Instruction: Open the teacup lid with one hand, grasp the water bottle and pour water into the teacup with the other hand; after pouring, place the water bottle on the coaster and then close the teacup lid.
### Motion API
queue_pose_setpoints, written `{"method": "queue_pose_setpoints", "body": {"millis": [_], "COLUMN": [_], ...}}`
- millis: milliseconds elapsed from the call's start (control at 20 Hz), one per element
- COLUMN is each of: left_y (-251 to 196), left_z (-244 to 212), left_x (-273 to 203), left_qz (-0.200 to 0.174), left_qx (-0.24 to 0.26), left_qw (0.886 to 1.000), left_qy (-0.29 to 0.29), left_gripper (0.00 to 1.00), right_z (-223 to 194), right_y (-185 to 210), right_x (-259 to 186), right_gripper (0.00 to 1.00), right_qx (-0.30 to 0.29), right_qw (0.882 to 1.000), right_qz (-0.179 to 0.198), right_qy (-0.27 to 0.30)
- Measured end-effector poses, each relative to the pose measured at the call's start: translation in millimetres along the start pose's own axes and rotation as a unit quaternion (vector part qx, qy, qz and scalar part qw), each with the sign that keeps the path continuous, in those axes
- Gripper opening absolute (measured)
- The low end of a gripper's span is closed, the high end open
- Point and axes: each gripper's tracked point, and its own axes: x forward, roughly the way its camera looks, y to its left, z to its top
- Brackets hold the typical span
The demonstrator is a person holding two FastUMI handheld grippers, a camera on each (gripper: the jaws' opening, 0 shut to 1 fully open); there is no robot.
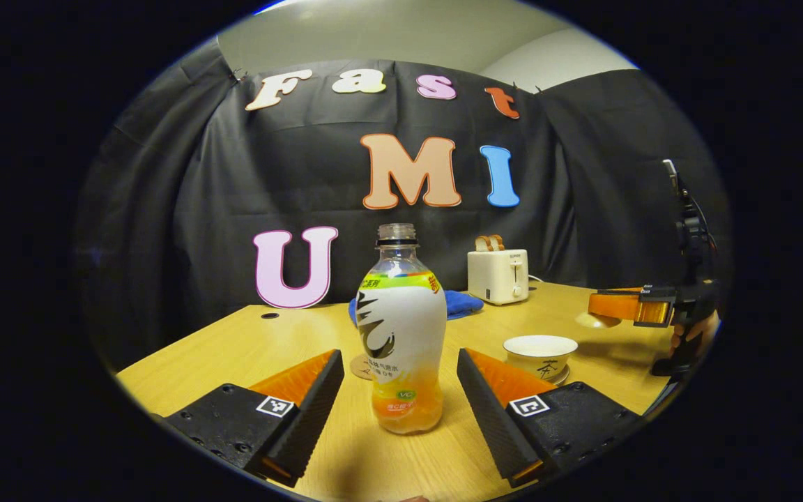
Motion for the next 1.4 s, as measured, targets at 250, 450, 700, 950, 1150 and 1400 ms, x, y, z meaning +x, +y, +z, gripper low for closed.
{"method": "queue_pose_setpoints", "body": {"millis": [250, 450, 700, 950, 1150, 1400], "left_y": [-2, -2, -2, -1, 10, 17], "left_z": [-3, -3, -4, -6, -7, -5], "left_x": [11, 17, 26, 29, 33, 37], "left_qz": [-0.002, -0.003, -0.003, -0.002, 0.012, 0.015], "left_qx": [-0.005, -0.008, -0.008, 0.001, 0.046, 0.098], "left_qw": [1.0, 1.0, 1.0, 1.0, 0.998, 0.994], "left_qy": [0.008, 0.008, 0.014, 0.02, 0.041, 0.05], "left_gripper": [0.95, 0.86, 0.79, 0.63, 0.59, 0.6], "right_z": [0, 1, 0, 1, 1, 2], "right_y": [1, 2, 1, 1, 3, 4], "right_x": [0, 0, 0, 0, 0, -1], "right_gripper": [0.3, 0.3, 0.3, 0.3, 0.3, 0.3], "right_qx": [0.002, 0.004, 0.004, 0.006, 0.003, -0.004], "right_qw": [1.0, 1.0, 1.0, 1.0, 1.0, 1.0], "right_qz": [0.003, 0.002, 0.003, 0.003, 0.004, 0.005], "right_qy": [0.0, 0.0, 0.0, 0.0, -0.001, -0.004]}}
